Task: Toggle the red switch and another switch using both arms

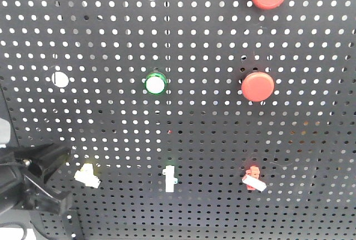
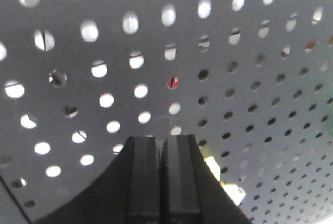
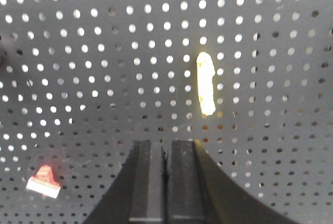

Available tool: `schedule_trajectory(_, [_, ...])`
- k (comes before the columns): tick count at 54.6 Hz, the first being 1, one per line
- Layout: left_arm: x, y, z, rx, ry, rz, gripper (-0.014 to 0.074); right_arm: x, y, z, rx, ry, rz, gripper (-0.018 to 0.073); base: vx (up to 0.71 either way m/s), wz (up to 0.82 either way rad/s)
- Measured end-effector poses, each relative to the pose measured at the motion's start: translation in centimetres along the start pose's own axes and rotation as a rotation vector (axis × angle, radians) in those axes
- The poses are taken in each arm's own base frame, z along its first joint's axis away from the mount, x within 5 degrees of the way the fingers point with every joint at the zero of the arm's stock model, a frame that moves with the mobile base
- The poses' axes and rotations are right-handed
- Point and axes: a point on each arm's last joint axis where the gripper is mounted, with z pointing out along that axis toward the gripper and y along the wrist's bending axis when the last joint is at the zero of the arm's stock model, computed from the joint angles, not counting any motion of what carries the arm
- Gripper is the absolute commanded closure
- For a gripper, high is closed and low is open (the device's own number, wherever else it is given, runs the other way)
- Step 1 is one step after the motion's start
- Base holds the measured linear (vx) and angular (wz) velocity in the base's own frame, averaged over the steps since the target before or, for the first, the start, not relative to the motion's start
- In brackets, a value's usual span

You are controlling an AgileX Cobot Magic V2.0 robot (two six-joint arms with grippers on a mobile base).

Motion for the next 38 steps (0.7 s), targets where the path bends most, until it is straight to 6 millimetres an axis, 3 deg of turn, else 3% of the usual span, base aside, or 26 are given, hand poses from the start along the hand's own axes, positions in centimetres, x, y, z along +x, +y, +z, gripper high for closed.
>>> schedule_trajectory(38, [0.75, -0.05, 1.0, 0.003, 0.038, 0.0, 0.0594, 0.04, 0.0, 0.01, -0.001, 0.005, 0.0, 0.0566, 0.0, 0.0])
